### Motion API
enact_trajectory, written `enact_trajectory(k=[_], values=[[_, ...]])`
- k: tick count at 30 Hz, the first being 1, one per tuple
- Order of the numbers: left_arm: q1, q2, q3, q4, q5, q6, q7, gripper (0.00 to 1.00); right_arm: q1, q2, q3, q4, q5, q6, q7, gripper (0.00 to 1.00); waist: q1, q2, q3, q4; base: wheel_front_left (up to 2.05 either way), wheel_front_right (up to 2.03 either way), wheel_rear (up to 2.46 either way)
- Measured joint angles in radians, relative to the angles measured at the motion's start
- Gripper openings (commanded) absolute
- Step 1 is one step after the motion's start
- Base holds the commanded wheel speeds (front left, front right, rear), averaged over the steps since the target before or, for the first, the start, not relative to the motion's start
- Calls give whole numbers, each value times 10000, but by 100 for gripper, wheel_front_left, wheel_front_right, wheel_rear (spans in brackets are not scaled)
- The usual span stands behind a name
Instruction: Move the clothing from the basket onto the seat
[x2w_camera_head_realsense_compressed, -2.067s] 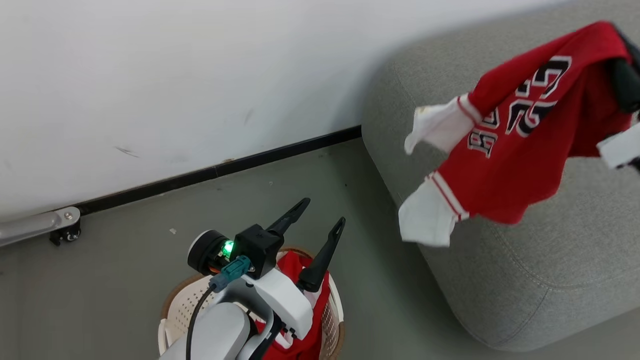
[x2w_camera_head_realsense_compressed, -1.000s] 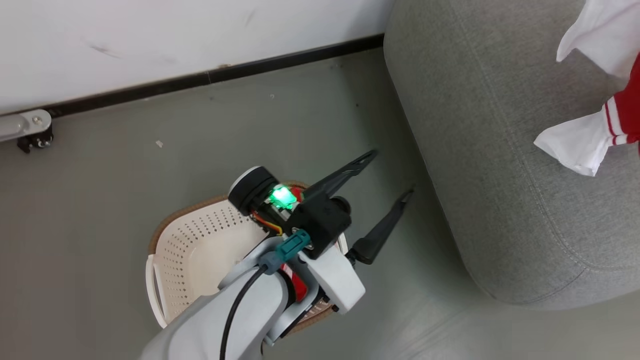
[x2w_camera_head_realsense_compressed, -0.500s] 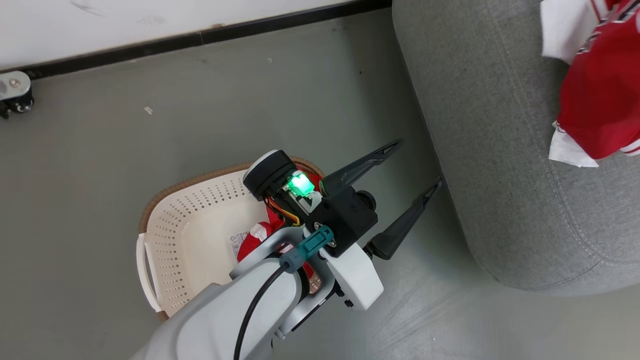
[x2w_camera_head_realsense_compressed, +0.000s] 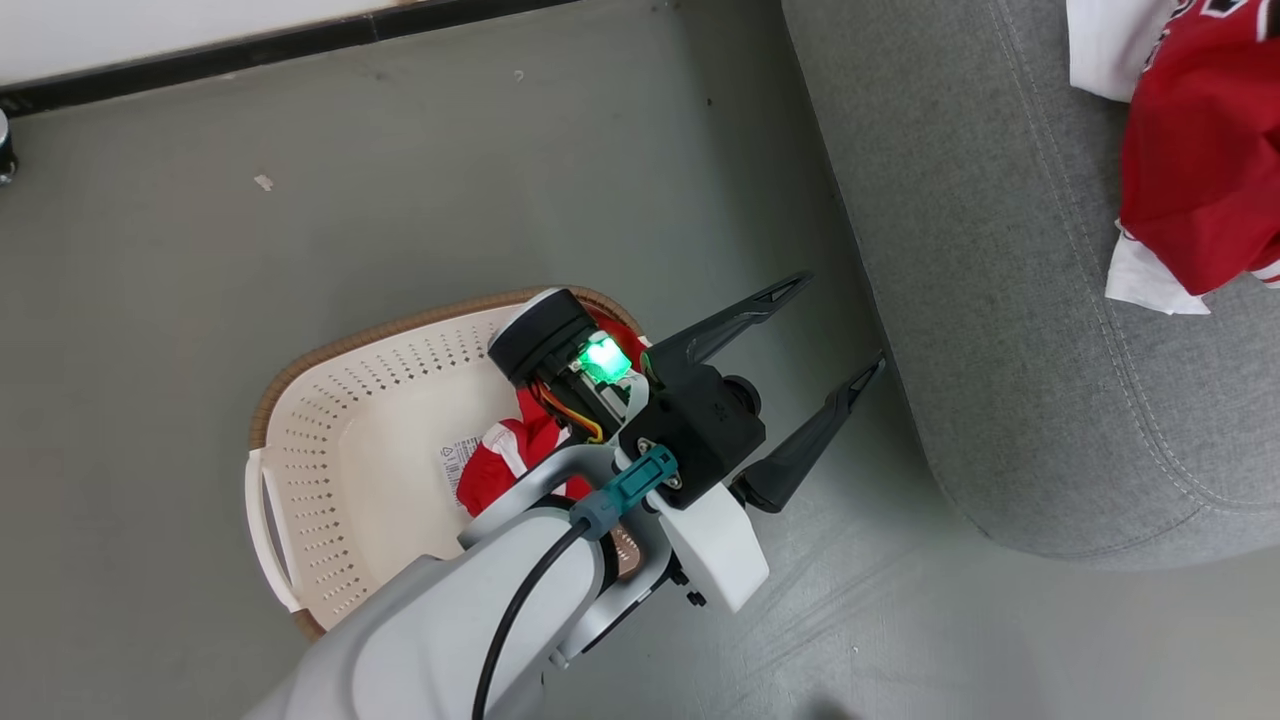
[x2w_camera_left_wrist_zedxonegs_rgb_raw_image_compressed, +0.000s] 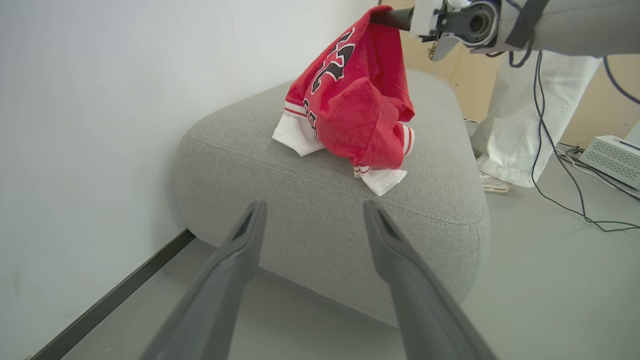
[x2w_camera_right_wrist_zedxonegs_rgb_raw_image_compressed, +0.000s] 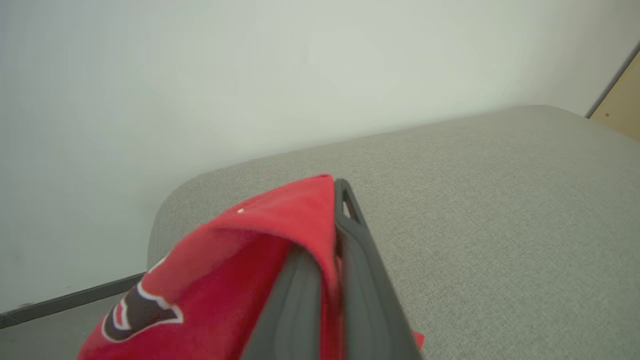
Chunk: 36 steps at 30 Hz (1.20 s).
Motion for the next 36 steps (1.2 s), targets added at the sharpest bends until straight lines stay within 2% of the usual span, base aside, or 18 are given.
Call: enact_trajectory(k=[6,14,21,24,30,36], values=[[-52,44,25,21,2,-8,-6,100,-723,-58,-121,54,-61,0,-90,0,1,0,89,-104,0,0,0],[-127,42,29,40,2,-10,-107,100,-1617,-466,-161,27,-422,0,-178,0,1,0,8,-107,0,0,0],[-127,23,17,82,-4,-12,-245,100,-2256,-1206,-794,54,-679,0,-205,0,1,0,-112,-54,0,0,0],[-127,-8,2,82,-6,-10,-268,100,-2206,-1093,-637,324,-734,0,-209,0,0,0,-121,-14,0,0,0],[-127,-19,-13,82,-6,-8,-265,100,-1571,-364,-282,848,-855,0,-209,0,0,0,-52,34,0,0,0],[-127,-17,-10,79,-6,-2,-207,100,-1046,-40,-109,1296,-1020,0,-209,0,1,0,87,65,0,0,0]])
